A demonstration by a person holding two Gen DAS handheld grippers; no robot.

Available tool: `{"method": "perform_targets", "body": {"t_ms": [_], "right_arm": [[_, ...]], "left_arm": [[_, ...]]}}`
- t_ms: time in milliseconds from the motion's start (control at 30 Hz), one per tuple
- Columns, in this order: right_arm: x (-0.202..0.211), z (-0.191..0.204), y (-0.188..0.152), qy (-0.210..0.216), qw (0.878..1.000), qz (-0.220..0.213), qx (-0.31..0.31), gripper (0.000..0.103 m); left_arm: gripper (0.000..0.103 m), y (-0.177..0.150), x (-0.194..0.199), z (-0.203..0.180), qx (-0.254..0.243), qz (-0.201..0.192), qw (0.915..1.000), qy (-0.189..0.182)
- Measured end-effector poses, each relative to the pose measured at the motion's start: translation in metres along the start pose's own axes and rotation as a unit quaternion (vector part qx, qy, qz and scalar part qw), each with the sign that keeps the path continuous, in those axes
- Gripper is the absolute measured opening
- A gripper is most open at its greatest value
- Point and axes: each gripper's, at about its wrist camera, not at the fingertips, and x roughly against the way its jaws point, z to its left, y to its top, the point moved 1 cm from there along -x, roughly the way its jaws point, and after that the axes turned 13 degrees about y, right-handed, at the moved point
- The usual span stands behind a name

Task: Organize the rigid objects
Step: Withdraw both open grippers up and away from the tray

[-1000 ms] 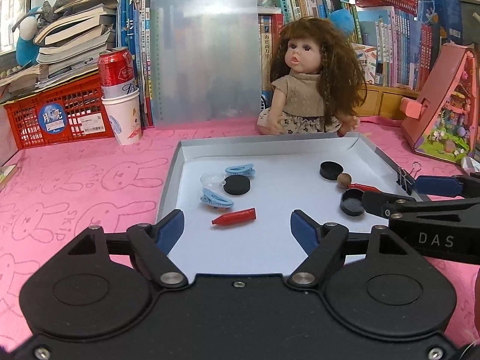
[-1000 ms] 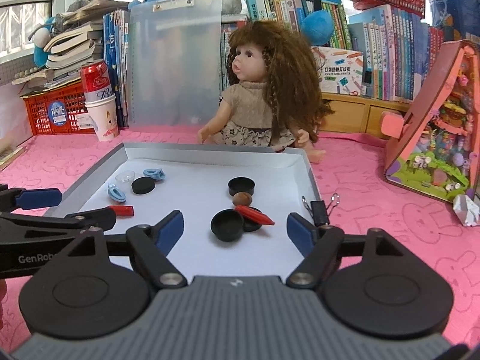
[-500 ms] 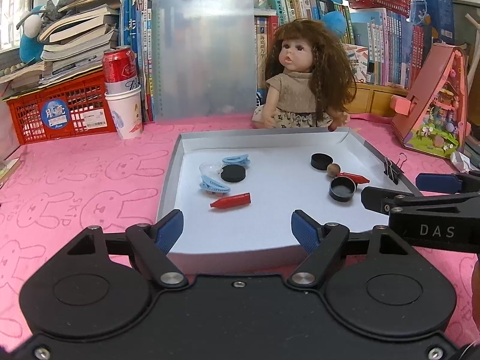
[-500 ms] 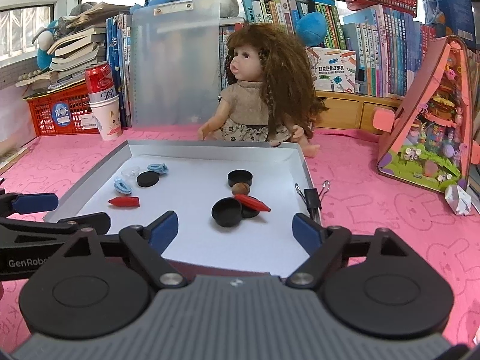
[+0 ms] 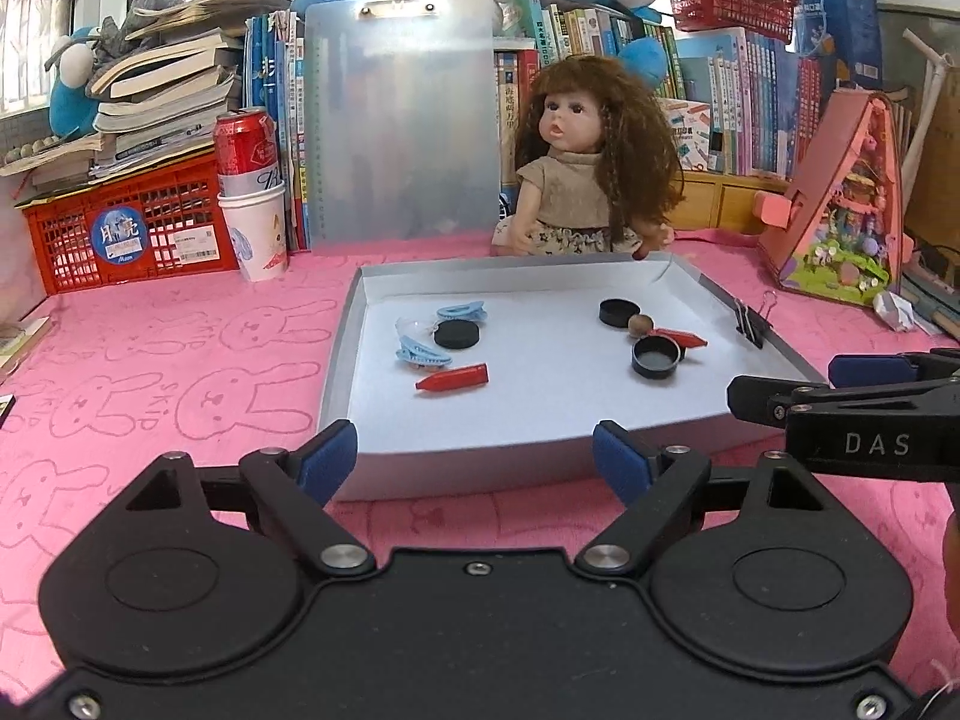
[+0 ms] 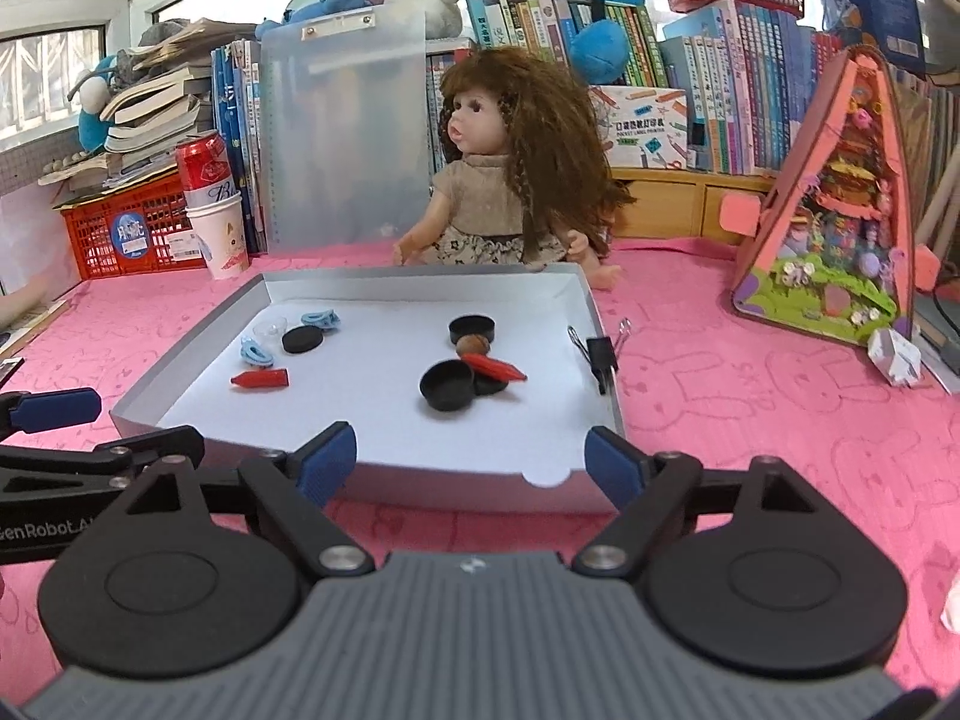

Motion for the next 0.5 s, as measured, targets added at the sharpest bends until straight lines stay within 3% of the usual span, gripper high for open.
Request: {"method": "perform_targets", "body": {"t_ms": [500], "right_arm": [[0.016, -0.004, -0.024, 0.004, 1.0, 0.016, 0.02, 0.09]], "left_arm": [[0.085, -0.026, 0.014, -0.005, -0.017, 0.022, 0.9994, -0.019]]}}
